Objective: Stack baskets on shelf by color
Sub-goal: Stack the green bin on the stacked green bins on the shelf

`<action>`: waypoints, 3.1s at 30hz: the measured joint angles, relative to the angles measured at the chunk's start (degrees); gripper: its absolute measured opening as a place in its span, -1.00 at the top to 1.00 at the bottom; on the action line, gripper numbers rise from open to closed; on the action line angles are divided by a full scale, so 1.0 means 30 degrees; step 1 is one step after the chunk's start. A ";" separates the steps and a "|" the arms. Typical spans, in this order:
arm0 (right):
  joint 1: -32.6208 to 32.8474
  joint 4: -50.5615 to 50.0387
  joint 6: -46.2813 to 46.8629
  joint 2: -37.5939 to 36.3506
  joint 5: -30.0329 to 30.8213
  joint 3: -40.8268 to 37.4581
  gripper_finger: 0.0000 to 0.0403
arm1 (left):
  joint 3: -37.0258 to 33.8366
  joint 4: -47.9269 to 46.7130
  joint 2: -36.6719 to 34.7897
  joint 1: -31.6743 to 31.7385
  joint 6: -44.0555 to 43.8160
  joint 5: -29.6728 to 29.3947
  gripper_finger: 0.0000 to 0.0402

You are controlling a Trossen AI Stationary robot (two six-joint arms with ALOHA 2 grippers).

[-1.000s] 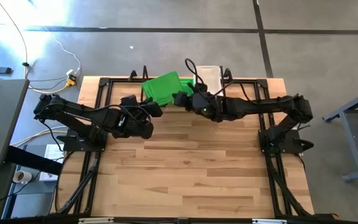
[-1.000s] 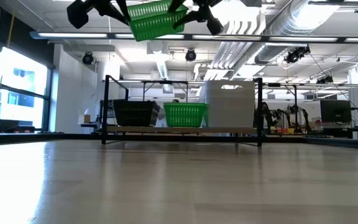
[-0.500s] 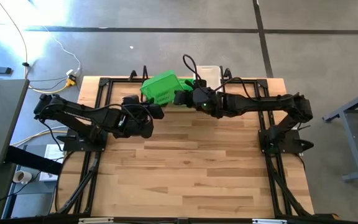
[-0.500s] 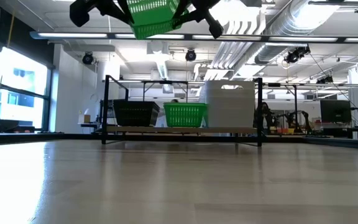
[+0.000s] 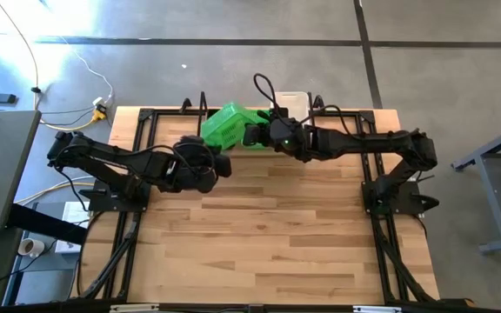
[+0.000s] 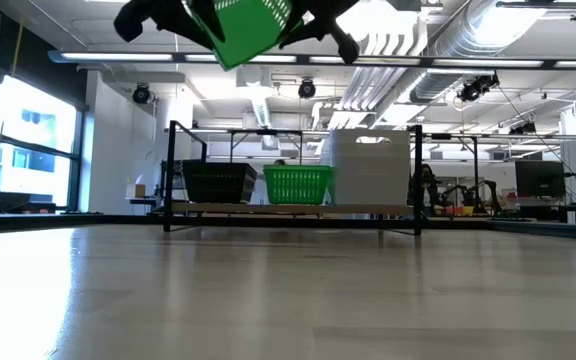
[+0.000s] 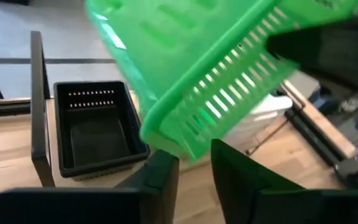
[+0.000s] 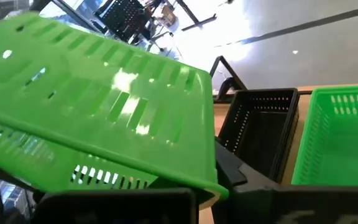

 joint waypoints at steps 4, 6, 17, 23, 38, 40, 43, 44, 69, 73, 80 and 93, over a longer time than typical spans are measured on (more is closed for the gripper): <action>-0.0470 0.0033 -0.0307 -0.0035 -0.0030 -0.0007 1.00 | 0.0000 0.0040 0.0000 0.0033 0.1338 0.0695 0.43; -0.0733 0.0005 -0.0804 -0.0035 0.0337 -0.0008 1.00 | 0.0006 0.0115 -0.0007 0.0017 0.1585 0.1204 0.35; -0.2299 -0.0113 -0.2583 -0.0259 -0.1174 -0.0029 1.00 | 0.0015 0.0070 -0.0167 0.0011 0.3727 0.2089 0.12; -0.4040 -0.0618 -0.4581 -0.1155 -0.3036 -0.0022 1.00 | 0.0015 -0.0049 -0.0472 0.0033 0.4909 0.1174 0.14; -0.8489 -0.3431 -0.4898 -0.2075 -1.0587 -0.0022 1.00 | 0.0044 0.0463 -0.1770 0.1401 1.3399 0.0740 0.14; -0.8604 -0.3904 -0.4793 -0.2075 -1.1643 -0.0022 1.00 | 0.0000 0.0423 -0.1874 0.1580 1.5246 0.0838 0.14; -0.8504 -0.4733 -0.4523 -0.2075 -1.2679 -0.0022 1.00 | 0.0022 0.0816 -0.1955 0.1595 1.7590 0.1472 0.14; -0.8445 -0.4973 -0.4422 -0.2075 -1.3023 -0.0022 1.00 | 0.0022 0.0929 -0.1922 0.1585 1.8297 0.1896 0.14; -0.3216 -1.0536 0.6916 -0.1877 -1.0746 -0.0007 1.00 | 0.0022 0.1992 -0.1895 -0.2131 2.9065 0.9207 0.14; -0.2806 -1.1247 0.8450 -0.1662 -1.0838 0.0000 1.00 | -0.0020 0.1881 -0.1492 -0.2664 3.0186 0.9378 0.14; -0.2143 -1.1089 1.0010 -0.0811 -1.1035 0.0000 1.00 | 0.0048 0.2820 -0.0017 -0.2855 3.0938 0.9446 0.14; -0.1799 -0.9533 1.0033 -0.0027 -1.1711 -0.0015 1.00 | -0.0009 0.2097 0.2838 -0.1964 3.1564 0.8047 0.14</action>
